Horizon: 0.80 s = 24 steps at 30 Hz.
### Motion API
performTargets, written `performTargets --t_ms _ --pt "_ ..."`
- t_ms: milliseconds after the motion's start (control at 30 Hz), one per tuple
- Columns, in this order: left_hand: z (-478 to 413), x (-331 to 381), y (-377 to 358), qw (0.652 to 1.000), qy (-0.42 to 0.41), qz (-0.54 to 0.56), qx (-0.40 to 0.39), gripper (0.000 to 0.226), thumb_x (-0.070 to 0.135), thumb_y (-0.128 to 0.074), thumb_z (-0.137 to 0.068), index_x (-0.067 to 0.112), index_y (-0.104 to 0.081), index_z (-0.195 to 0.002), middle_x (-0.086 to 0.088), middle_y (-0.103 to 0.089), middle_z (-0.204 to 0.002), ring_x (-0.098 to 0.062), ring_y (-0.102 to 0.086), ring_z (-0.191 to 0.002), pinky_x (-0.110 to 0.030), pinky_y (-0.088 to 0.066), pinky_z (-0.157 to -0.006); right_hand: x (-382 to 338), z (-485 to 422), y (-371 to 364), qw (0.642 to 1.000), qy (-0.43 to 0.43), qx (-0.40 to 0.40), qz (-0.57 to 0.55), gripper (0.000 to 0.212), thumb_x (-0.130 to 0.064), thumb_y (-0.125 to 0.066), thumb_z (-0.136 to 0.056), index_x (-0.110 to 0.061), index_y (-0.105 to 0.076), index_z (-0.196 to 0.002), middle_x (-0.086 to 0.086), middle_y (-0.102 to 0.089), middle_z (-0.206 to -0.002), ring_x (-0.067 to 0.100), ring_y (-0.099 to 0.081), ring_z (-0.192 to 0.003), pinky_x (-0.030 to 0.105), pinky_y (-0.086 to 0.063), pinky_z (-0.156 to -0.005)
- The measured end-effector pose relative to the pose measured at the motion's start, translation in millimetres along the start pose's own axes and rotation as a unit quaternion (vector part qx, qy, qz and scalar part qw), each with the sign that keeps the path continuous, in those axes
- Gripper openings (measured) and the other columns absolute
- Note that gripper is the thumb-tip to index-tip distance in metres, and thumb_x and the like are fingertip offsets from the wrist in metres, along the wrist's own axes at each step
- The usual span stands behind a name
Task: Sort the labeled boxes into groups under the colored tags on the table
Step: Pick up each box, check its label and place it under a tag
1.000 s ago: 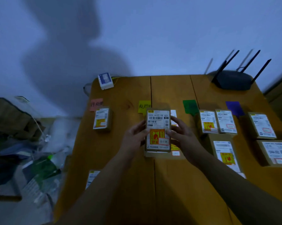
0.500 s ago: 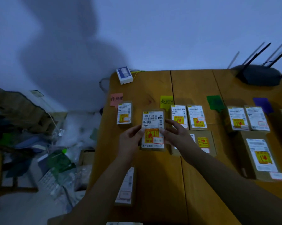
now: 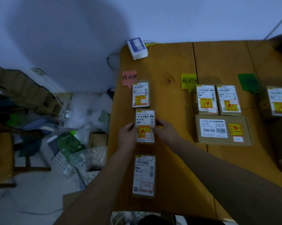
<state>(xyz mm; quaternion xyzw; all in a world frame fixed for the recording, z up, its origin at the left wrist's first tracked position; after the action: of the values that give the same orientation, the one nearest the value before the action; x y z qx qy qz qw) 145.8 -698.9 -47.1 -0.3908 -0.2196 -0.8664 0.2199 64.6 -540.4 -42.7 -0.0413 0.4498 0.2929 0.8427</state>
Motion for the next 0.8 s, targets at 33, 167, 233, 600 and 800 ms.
performTargets --t_ms 33,167,233,600,800 --pt "-5.2 -5.1 0.7 1.0 0.002 -0.006 0.003 0.034 0.023 -0.061 -0.103 0.015 -0.064 -0.135 0.009 -0.075 -0.09 -0.002 -0.075 -0.067 -0.017 -0.055 -0.053 2.1 -4.3 -4.8 1.0 -0.006 -0.001 0.007 0.052 -0.026 -0.062 -0.105 -0.015 -0.05 -0.154 0.009 -0.062 -0.149 0.03 -0.064 -0.13 0.051 -0.053 -0.109" --pt "-23.6 -15.7 3.6 1.0 -0.001 -0.02 0.012 0.036 0.026 -0.06 -0.103 0.016 -0.062 -0.137 0.012 -0.071 -0.089 -0.004 -0.072 -0.077 -0.021 -0.055 -0.062 8.5 -17.1 -15.5 1.0 -0.012 0.0 0.018 0.05 -0.029 -0.061 -0.106 -0.016 -0.052 -0.153 0.009 -0.065 -0.146 0.029 -0.065 -0.128 0.05 -0.054 -0.108" --pt "-30.8 -17.6 4.3 1.0 -0.001 -0.012 0.01 0.038 0.028 -0.06 -0.103 0.015 -0.062 -0.139 0.008 -0.073 -0.093 -0.01 -0.073 -0.083 -0.027 -0.058 -0.069 7.9 -21.9 -17.3 1.0 -0.001 0.007 0.022 0.049 -0.03 -0.061 -0.106 -0.016 -0.053 -0.152 0.008 -0.065 -0.145 0.029 -0.066 -0.128 0.049 -0.054 -0.108" --pt "3.3 -39.3 58.2 0.993 0.034 -0.099 0.049 0.046 0.034 -0.07 -0.094 0.018 -0.063 -0.136 -0.003 -0.068 -0.127 -0.023 -0.064 -0.114 -0.046 -0.055 -0.099 44.2 23.0 5.7 0.997 -0.032 0.046 0.047 0.056 -0.056 -0.068 -0.094 -0.026 -0.053 -0.139 -0.001 -0.062 -0.127 0.022 -0.065 -0.107 0.03 -0.05 -0.071" --pt "66.3 -88.8 44.6 0.961 0.166 -0.164 -0.148 0.025 0.043 -0.07 -0.092 0.021 -0.069 -0.105 0.0 -0.077 -0.101 -0.016 -0.071 -0.091 -0.031 -0.053 -0.071 108.3 83.2 -10.0 0.993 -0.098 -0.056 0.043 0.041 -0.057 -0.066 -0.096 -0.022 -0.062 -0.117 0.004 -0.072 -0.117 0.026 -0.071 -0.106 0.048 -0.059 -0.095"
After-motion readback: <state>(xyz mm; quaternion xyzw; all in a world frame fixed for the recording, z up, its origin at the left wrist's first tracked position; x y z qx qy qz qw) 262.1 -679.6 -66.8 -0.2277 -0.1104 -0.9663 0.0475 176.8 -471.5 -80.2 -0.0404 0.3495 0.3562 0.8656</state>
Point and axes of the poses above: each hand's wrist, its own z-axis away from the middle knuckle, its own y-axis out of the back of the hand, x = y × z, the point moved 7 cm from there along -z, towards the middle knuckle
